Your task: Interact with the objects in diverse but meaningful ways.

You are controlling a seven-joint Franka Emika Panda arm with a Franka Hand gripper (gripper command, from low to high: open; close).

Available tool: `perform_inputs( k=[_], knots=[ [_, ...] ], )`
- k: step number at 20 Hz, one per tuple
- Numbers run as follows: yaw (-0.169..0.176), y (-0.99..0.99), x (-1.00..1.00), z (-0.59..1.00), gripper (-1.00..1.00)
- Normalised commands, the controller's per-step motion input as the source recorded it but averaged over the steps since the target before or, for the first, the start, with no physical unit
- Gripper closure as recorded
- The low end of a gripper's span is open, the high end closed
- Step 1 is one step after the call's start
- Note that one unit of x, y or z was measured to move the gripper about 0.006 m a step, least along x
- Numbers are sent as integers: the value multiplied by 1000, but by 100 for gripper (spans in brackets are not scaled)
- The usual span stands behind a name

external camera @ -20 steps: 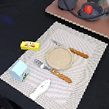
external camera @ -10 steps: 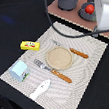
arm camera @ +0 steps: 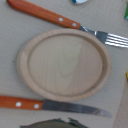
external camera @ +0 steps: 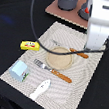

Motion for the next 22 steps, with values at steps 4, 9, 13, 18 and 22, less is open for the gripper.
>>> perform_inputs(
  k=[4, 9, 13, 18, 22],
  knots=[
    [8, -924, 331, -72, -100],
    [32, -889, 285, -149, -100],
    [78, -761, 38, -296, -100],
    [133, -471, -57, -181, -100],
    [118, -284, -140, -11, -100]
  ],
)
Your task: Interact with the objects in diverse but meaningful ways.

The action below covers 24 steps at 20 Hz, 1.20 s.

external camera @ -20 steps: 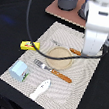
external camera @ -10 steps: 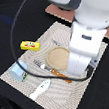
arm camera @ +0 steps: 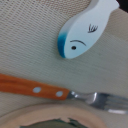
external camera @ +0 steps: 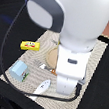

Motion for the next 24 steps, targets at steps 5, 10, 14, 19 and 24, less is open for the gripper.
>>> perform_inputs(
  k=[5, 10, 14, 19, 24],
  knots=[
    [40, -331, 51, 0, -100],
    [10, -425, 231, -25, -100],
    [80, -293, -86, -199, -100],
    [93, -126, -77, -65, -100],
    [122, -68, -91, -9, -100]
  ],
)
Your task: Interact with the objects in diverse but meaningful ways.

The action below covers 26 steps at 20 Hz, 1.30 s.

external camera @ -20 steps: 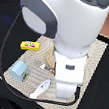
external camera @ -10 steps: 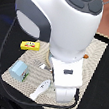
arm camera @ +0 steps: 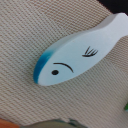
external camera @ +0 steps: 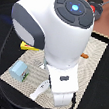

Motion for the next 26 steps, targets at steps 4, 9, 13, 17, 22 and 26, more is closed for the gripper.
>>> perform_inputs(
  k=[4, 9, 13, 17, 22, 26],
  knots=[
    [104, -152, -91, -4, -100],
    [40, -229, -7, -53, -100],
    [18, -205, 0, -142, -100],
    [44, -196, -193, -159, -100],
    [132, -191, -358, -78, -100],
    [152, -216, -287, -4, -100]
  ],
)
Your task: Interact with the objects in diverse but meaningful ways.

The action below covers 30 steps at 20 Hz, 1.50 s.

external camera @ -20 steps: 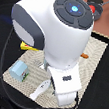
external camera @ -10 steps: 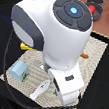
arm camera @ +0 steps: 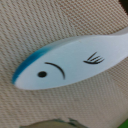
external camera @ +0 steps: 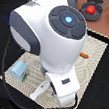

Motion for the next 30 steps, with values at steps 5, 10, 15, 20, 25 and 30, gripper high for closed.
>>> perform_inputs(
  k=[5, 10, 15, 20, 25, 30],
  knots=[
    [114, -223, -152, 0, -100],
    [66, -154, -237, -56, -100],
    [55, -111, -357, -152, -100],
    [54, -31, -333, -240, -100],
    [55, -2, -352, -281, -100],
    [58, -2, -375, -319, -100]
  ],
)
